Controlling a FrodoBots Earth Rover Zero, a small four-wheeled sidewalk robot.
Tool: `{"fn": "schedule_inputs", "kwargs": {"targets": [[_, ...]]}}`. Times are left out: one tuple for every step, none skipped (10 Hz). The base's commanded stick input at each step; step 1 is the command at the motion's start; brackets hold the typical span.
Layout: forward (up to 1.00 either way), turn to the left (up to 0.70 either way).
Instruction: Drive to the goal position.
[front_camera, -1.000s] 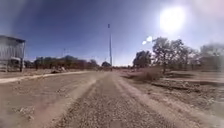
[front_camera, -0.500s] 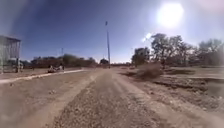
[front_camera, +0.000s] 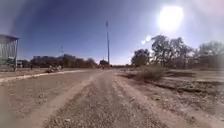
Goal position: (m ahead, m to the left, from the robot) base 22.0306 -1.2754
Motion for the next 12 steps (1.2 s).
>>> {"fn": "schedule_inputs", "kwargs": {"targets": [[0.70,0.00],[0.70,0.00],[0.70,0.00],[0.70,0.00],[0.70,0.00],[0.70,0.00],[0.70,0.00],[0.70,0.00],[0.70,0.00],[0.70,0.00],[0.70,0.00],[0.70,0.00]]}}
